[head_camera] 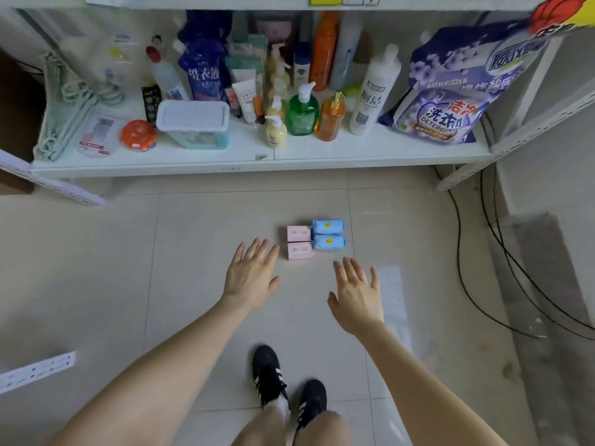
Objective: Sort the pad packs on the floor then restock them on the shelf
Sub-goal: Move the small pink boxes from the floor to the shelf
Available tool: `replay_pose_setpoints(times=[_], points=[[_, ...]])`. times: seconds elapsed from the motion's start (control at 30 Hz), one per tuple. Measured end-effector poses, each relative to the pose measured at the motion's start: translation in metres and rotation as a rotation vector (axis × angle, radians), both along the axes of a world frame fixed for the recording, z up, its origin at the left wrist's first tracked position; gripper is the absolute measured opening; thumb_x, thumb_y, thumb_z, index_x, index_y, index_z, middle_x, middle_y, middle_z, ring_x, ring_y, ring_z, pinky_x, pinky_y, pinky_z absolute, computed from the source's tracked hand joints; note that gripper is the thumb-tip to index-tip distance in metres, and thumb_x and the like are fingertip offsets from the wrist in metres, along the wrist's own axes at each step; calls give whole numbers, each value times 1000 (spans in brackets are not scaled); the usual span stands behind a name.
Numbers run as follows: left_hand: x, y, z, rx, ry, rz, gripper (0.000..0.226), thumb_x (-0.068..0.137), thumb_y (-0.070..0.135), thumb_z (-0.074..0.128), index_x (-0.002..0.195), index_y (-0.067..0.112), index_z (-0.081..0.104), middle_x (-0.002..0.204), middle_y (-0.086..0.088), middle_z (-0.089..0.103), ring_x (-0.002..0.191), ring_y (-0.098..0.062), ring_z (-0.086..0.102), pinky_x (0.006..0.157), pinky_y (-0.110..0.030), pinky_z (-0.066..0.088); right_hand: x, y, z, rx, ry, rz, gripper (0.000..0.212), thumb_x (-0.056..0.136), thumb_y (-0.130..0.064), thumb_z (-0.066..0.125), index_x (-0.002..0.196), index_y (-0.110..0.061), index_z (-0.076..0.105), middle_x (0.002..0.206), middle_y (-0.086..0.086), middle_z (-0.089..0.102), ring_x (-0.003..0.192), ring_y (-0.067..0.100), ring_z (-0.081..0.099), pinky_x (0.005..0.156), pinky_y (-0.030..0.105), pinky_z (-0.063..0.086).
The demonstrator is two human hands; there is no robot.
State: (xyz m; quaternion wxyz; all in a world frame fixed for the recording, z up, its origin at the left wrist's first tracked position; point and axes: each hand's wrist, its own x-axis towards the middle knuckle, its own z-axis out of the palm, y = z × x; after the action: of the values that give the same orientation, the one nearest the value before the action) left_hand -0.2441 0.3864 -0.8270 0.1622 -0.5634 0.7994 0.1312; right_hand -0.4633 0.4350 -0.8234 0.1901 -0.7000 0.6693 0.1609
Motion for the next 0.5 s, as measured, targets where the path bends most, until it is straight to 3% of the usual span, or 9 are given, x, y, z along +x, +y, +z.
replay_pose_setpoints(times=[0.5], points=[[-1,-106,-285,-9,-10,-54,69,97,46,43,153,17,17,160,-4,21,148,-21,15,120,-40,6,7,-69,-292,50,-68,40,68,98,-40,38,154,-17,5,162,6,5,149,22,0,118,47,-4]])
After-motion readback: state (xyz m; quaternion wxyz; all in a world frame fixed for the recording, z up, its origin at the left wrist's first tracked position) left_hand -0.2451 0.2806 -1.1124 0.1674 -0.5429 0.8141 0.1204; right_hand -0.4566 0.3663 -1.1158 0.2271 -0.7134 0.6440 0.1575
